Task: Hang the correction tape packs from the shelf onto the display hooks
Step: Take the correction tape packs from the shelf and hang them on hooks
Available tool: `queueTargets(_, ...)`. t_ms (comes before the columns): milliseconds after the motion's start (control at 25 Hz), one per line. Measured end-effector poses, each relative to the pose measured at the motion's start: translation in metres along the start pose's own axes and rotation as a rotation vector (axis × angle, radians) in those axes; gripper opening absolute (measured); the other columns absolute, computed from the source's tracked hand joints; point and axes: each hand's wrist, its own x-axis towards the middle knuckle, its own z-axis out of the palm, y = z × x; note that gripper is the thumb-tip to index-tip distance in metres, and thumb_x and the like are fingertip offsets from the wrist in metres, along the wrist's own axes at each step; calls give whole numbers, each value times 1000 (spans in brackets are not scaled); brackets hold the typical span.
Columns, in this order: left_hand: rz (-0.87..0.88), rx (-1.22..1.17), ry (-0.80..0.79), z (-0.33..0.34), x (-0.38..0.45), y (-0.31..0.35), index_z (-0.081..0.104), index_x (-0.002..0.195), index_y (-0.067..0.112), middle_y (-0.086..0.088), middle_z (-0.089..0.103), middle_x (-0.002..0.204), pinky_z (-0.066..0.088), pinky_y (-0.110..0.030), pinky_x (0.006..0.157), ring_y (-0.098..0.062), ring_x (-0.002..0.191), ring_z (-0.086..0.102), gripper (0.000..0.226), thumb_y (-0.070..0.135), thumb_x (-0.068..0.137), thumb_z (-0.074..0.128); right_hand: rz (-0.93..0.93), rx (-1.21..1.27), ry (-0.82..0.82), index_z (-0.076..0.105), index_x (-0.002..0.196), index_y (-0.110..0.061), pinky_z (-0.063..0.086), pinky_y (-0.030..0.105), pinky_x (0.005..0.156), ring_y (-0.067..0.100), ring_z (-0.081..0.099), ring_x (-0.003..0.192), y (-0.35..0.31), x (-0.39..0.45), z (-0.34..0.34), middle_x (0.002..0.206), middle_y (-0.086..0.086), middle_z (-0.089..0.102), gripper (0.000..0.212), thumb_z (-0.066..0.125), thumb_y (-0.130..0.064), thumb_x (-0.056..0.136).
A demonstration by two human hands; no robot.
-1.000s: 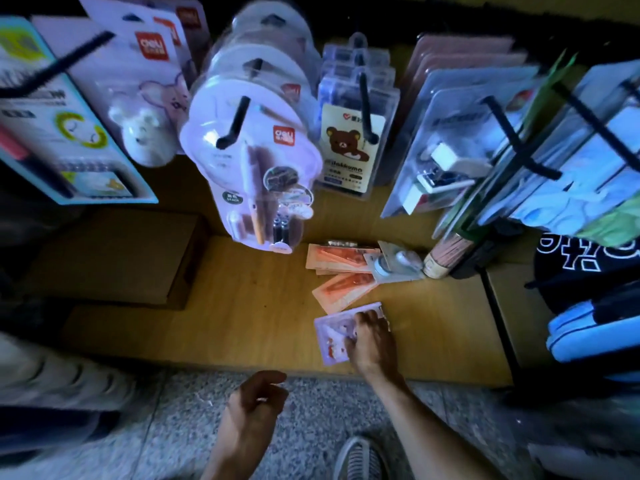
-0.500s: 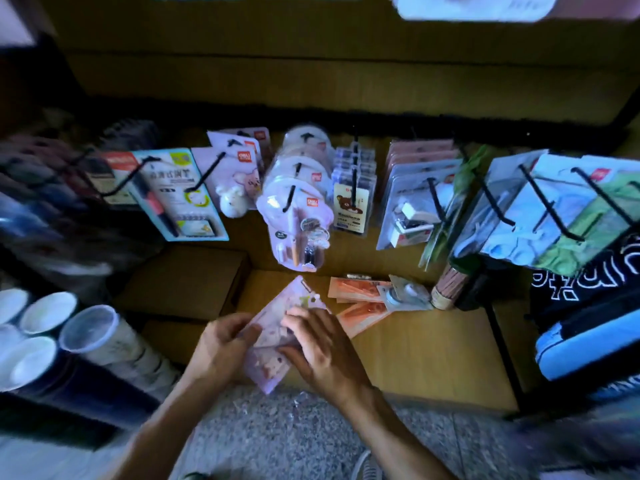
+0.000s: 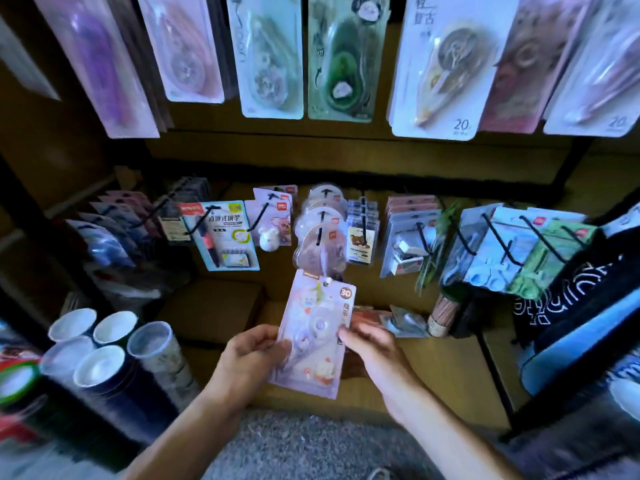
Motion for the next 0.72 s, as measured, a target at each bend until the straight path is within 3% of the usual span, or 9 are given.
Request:
queueTargets(200,76,16,-110,26,-18,23,72,80,5,-8,73,77,43,-27,62,-18,71,62,15,13,88,63,-72,80,106,73,100,-6,47,36,80,25,66,93,-34,-31,-24,105,14,75,15,64,-14,92)
queueTargets(320,142,56,-105,39,-18,42,72,80,6,-5,67,76,33,-22,55,-15,70,52,17,18,88,64,-134,76,153,72,103,-6,53,28,77,14,69,86,-72,-32,-34,97,5,77,15,62,-11,93)
queueTargets(440,200,-15,-133,56,-21,67,74,83,7,-9,65,77,32,-21,51,-16,65,49,14,17,88,65,-178,88,178,72,99,-16,52,15,61,5,71,81,-103,-40,-46,90,-5,78,11,63,-14,92)
queueTargets(560,266,-96,-152,77,-30,87,73,83,5,-2,69,66,37,-15,42,-6,50,54,8,7,86,66,-210,84,233,72,107,-15,58,32,78,15,71,95,-123,-49,-63,101,1,77,19,66,-22,90)
queueTargets(640,297,-138,-169,91,-35,96,70,86,-2,3,69,60,39,-12,37,-1,42,56,8,3,86,64,-257,60,236,74,93,-15,55,27,76,9,71,85,-135,-59,-73,92,1,78,10,65,-19,91)
queueTargets(720,301,-173,-195,102,-41,104,70,87,-2,0,71,61,41,-12,37,-3,43,59,9,3,87,63,-290,4,150,73,94,-12,54,27,78,15,71,86,-142,-69,-78,95,11,76,10,66,-18,91)
